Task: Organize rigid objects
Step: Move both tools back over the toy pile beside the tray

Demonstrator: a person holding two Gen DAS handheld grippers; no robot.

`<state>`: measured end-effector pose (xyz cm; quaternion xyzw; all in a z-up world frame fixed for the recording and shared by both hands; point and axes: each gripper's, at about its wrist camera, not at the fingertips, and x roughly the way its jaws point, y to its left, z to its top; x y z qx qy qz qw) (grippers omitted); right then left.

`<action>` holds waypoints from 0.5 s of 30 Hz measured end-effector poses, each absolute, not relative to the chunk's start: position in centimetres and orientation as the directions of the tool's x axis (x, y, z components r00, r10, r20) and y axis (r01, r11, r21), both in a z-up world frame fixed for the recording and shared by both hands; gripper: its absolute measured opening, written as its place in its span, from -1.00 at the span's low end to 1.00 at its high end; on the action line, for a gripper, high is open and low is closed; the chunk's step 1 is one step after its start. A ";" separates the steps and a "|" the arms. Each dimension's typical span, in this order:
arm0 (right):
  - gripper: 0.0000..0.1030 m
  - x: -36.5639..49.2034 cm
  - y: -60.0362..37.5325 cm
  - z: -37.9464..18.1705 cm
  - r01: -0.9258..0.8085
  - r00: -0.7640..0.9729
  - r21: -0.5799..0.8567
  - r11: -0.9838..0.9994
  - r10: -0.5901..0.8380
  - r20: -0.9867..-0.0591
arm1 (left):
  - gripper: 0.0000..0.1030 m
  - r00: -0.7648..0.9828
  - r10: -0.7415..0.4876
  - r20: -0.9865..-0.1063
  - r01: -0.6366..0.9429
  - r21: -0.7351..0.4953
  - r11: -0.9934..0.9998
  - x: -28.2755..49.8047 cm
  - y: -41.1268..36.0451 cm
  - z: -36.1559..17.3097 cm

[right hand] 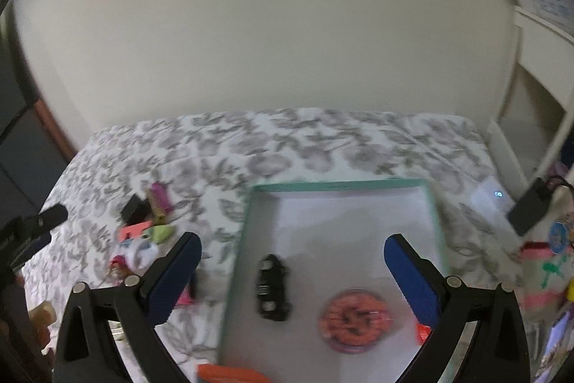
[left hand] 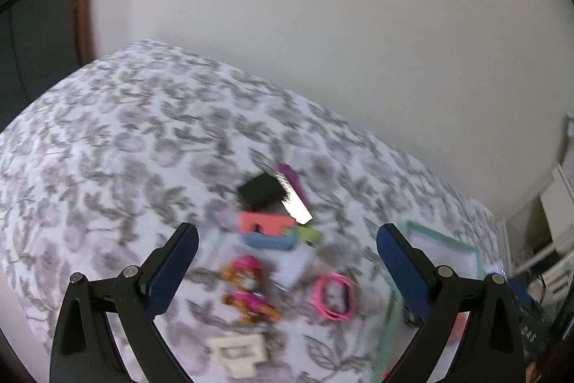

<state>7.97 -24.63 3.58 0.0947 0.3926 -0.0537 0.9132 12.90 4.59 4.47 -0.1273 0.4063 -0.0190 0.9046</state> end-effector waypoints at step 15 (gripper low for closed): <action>1.00 10.9 -15.6 0.4 0.002 0.610 0.097 0.995 0.076 -0.789 | 0.94 0.660 -0.134 -0.740 -0.124 -0.284 0.951 13.2 10.4 4.2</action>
